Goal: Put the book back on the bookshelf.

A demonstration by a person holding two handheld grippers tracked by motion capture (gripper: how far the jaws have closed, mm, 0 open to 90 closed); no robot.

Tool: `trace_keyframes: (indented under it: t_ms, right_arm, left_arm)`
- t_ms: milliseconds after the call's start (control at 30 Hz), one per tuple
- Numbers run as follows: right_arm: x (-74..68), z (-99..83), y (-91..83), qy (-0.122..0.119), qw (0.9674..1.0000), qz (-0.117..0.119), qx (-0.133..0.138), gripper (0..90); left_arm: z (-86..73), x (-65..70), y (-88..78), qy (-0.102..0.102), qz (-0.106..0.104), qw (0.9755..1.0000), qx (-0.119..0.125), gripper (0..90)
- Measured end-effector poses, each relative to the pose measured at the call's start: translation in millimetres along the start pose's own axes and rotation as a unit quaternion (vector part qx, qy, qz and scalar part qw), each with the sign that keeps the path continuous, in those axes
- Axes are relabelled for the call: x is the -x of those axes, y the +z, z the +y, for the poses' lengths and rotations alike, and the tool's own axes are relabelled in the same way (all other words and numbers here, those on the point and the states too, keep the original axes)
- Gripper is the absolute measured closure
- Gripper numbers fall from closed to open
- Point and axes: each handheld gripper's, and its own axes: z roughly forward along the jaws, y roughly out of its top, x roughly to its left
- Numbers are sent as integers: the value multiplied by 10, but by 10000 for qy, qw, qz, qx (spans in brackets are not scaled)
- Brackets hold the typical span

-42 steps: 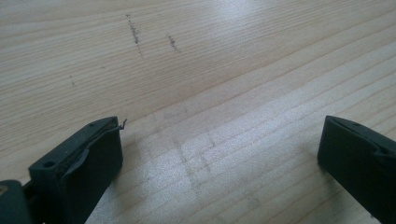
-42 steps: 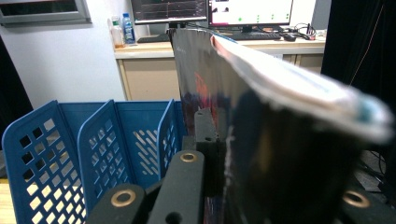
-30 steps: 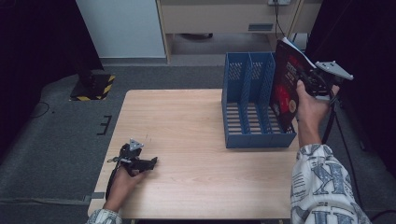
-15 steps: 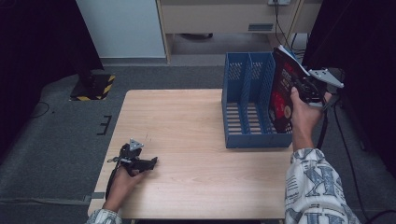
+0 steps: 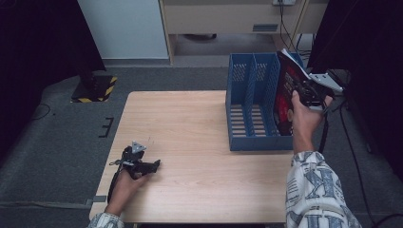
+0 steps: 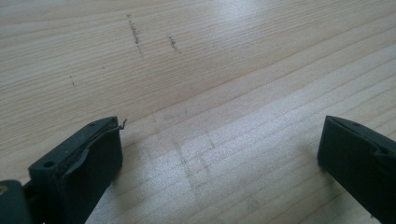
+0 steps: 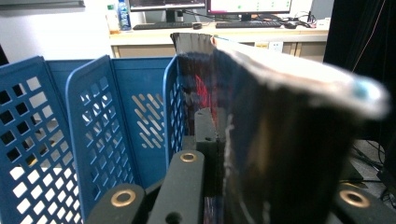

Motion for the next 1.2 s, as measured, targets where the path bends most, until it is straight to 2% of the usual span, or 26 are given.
trace_keyframes:
  t_ms: [333,600,933,1200]
  right_arm:
    - [11,-62,82,34,10000,-14,65,870]
    - [28,-153,106,-35,10000,-87,27,870]
    - [-34,-262,11,-224,9997,117,-70,864]
    - [-36,-296,-42,-281,9994,143,-104,849]
  left_arm:
    - [1,2,3,-20,4,10000,10,0]
    - [2,2,4,-20,6,10000,11,0]
    - [2,2,5,-21,9,10000,12,0]
    - [3,2,5,-21,8,10000,11,0]
